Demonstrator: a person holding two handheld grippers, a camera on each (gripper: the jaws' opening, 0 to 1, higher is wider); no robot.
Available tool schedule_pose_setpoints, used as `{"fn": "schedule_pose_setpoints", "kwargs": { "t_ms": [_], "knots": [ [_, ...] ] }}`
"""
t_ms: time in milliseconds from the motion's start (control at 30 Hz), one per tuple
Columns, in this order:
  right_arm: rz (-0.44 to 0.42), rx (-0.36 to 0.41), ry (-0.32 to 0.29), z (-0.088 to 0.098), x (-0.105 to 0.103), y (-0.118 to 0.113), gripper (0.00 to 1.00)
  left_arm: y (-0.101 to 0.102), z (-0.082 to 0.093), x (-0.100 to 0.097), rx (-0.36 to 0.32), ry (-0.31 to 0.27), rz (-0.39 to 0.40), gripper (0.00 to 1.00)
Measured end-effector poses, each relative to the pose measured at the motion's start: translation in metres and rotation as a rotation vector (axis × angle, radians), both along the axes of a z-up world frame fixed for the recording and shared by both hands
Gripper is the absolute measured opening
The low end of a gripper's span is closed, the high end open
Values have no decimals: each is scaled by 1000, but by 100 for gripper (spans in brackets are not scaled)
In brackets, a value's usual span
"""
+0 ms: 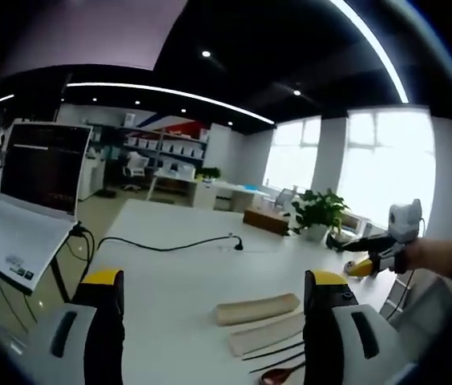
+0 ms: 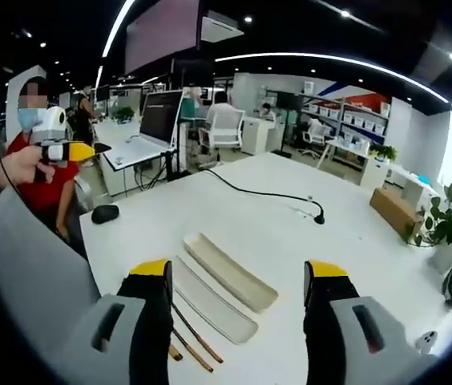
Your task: Arrange the utensils inside the cutlery case until each visible utensil rests in its matching compartment.
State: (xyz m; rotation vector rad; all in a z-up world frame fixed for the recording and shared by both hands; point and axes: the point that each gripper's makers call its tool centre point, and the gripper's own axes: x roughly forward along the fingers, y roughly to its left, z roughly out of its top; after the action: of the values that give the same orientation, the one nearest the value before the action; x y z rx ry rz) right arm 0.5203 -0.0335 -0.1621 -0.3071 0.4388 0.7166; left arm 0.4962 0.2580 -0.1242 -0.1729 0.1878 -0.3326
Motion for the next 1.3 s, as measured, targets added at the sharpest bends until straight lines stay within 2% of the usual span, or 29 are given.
{"fn": "schedule_pose_setpoints", "kwargs": {
  "t_ms": [133,233,333,400,467,533,700,1000,1300],
  "knots": [
    [36,13,45,-11,-5,3,56,5,-4,-1,-2,0,13,96],
    [101,-39,80,-23,-14,8,49,6,-8,-1,6,12,12,96],
    [154,-38,102,-29,-22,17,45,3,-8,-2,8,10,9,96],
    [195,-28,108,-31,-26,23,45,-1,-8,-3,8,9,1,96],
    [198,-38,100,-32,-26,24,43,-5,-10,-4,15,13,-10,96],
    [219,-63,86,-35,-25,26,46,-7,-11,-5,23,15,-21,96],
    [212,-102,94,-43,-21,27,44,-5,-9,-6,31,9,-17,96],
    [260,-149,156,-62,-24,28,41,-11,-17,-11,35,23,-31,96],
    [312,-180,188,-74,-26,36,40,-8,-21,-10,47,33,-27,96]
  ]
}}
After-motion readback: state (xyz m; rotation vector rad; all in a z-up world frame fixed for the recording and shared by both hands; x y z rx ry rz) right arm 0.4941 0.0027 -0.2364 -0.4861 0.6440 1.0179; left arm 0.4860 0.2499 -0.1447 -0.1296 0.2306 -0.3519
